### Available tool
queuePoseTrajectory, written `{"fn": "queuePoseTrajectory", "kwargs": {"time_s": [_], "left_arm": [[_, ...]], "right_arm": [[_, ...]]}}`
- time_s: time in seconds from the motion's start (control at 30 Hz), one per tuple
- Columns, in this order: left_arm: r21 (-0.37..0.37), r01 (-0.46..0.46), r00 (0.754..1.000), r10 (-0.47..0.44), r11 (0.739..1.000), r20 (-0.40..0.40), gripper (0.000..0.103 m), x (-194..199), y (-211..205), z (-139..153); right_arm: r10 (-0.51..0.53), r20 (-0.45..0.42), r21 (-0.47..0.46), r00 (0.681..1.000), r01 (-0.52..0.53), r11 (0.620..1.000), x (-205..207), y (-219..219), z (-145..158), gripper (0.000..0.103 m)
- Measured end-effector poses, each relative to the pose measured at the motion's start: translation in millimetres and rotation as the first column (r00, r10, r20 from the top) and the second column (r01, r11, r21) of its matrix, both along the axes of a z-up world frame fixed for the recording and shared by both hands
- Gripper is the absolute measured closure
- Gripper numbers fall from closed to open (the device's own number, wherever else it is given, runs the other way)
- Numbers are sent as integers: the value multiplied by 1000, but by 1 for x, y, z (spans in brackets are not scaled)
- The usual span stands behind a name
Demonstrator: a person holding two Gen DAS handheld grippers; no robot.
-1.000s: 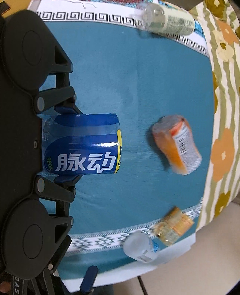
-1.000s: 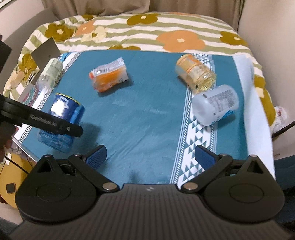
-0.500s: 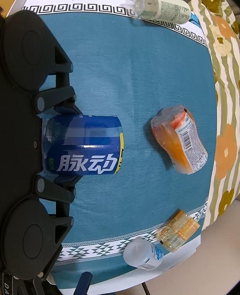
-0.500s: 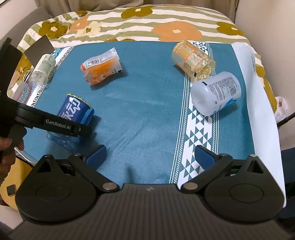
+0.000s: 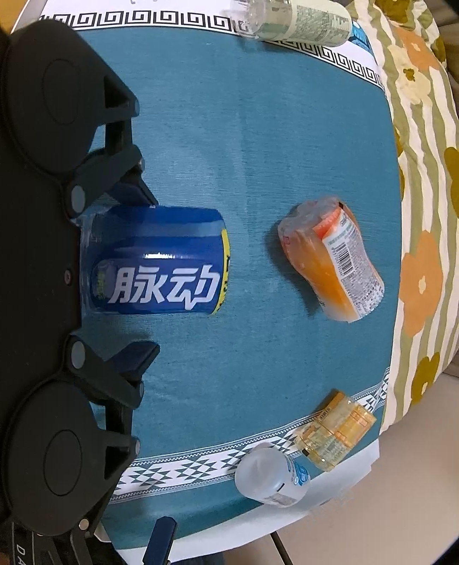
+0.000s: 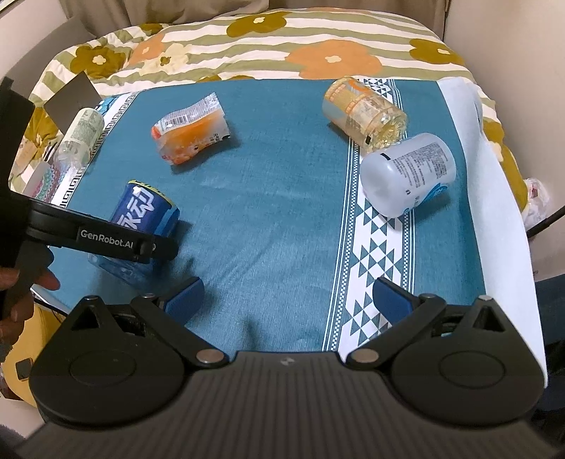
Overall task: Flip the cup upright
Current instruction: 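Lift the blue cup with the left gripper and rotate it upright, then grasp the blue cup with the right gripper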
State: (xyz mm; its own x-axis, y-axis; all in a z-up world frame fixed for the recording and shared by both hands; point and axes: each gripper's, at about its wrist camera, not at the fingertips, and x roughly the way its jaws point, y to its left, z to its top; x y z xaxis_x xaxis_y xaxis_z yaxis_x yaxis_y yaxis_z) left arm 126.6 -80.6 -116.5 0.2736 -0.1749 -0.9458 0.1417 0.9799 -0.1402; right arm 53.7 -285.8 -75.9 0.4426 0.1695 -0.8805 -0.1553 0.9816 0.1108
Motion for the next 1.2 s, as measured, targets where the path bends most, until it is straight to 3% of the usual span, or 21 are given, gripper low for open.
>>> {"fn": "queuePoseTrajectory", "kwargs": {"time_s": [0.43,0.73,0.97,1.1,1.2], "left_arm": [[-42,3,1000,-2,999,25,12,-9,14,18],[-52,-21,994,26,998,104,2,-37,50,55],[-11,-80,987,81,997,137,2,-64,97,60],[-15,-103,986,104,995,134,2,-71,120,56],[-32,-122,985,125,992,122,2,-75,132,50]], "right_arm": [[-16,17,-8,1000,17,1000,-2,8,14,0],[-13,4,27,1000,13,1000,14,17,41,0],[41,-73,129,997,-31,991,49,70,49,0],[1,-178,233,984,41,971,76,97,28,0],[-36,-287,308,957,128,943,94,109,2,0]]}}
